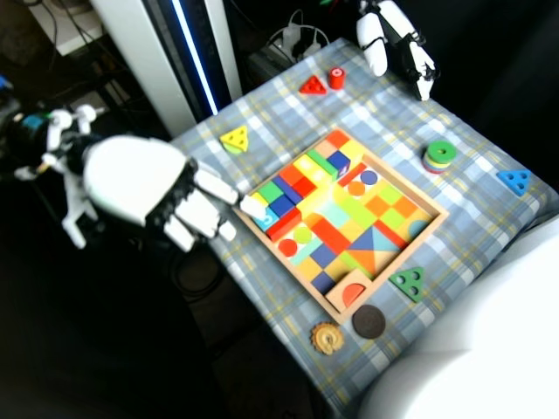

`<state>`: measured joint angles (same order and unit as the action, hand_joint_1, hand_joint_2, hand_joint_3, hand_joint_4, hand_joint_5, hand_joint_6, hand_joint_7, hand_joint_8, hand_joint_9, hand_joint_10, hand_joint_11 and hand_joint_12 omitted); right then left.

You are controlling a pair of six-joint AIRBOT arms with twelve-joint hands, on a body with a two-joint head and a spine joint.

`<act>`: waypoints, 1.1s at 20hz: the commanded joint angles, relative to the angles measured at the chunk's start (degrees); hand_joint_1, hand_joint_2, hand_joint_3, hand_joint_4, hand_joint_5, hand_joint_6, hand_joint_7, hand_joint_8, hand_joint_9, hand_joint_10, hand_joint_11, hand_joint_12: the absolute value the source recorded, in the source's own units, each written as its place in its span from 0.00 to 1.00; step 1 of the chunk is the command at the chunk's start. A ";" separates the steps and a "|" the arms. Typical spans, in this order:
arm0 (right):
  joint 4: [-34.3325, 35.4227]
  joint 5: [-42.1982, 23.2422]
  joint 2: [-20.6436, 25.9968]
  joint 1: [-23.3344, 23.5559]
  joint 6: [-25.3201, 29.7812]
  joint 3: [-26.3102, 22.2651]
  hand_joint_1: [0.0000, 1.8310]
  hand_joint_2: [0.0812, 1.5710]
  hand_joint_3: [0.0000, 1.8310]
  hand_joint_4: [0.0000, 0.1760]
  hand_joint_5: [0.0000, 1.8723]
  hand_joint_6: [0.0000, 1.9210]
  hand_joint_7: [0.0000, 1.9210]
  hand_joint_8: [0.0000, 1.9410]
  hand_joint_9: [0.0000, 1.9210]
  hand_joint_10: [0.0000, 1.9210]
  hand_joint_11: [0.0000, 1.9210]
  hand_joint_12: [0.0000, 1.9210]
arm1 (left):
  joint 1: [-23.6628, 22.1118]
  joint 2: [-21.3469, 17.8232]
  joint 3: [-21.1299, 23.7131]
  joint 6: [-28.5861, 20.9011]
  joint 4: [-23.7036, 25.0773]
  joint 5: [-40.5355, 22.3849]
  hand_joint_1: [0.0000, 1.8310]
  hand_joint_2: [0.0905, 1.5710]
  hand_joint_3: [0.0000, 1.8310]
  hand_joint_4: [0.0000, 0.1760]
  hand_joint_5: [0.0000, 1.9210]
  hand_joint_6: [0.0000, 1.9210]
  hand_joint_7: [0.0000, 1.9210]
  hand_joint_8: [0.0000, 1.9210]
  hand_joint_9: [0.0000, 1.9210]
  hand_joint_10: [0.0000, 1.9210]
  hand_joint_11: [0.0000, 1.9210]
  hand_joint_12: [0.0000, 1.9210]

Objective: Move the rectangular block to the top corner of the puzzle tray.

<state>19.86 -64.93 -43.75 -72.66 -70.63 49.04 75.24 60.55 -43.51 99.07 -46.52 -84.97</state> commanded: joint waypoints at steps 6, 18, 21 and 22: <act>8.89 -25.04 -2.72 -4.32 -2.85 -3.83 0.00 0.73 0.00 0.22 0.10 0.00 0.13 0.00 0.11 0.04 0.00 0.47 | -0.18 -0.02 -0.22 -0.42 2.16 -6.81 0.10 0.87 0.00 0.14 0.17 0.00 0.19 0.00 0.17 0.00 0.00 0.45; 16.33 -35.03 -10.70 -3.80 -13.54 -7.99 0.00 0.68 0.00 0.46 0.09 0.00 0.11 0.00 0.09 0.00 0.00 0.30 | -0.20 0.26 -0.36 -0.41 1.73 -7.99 0.10 0.85 0.00 0.12 0.18 0.00 0.14 0.00 0.11 0.00 0.00 0.18; 16.86 -35.03 -11.53 -3.72 -13.54 -7.37 0.00 0.71 0.00 0.05 0.08 0.00 0.05 0.00 0.03 0.00 0.00 0.17 | -0.23 0.28 -0.37 -0.41 1.87 -8.02 0.07 0.85 0.00 0.14 0.17 0.00 0.14 0.00 0.10 0.00 0.00 0.14; 17.01 -35.03 -11.65 -3.72 -13.54 -7.25 0.00 0.69 0.00 0.06 0.09 0.00 0.07 0.00 0.04 0.00 0.00 0.22 | -0.23 0.28 -0.36 -0.41 1.86 -8.03 0.07 0.85 0.00 0.22 0.16 0.00 0.14 0.00 0.10 0.00 0.00 0.14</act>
<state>39.05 -92.49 -55.27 -76.90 -83.94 41.50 75.29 60.62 -43.57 99.07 -47.20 -86.28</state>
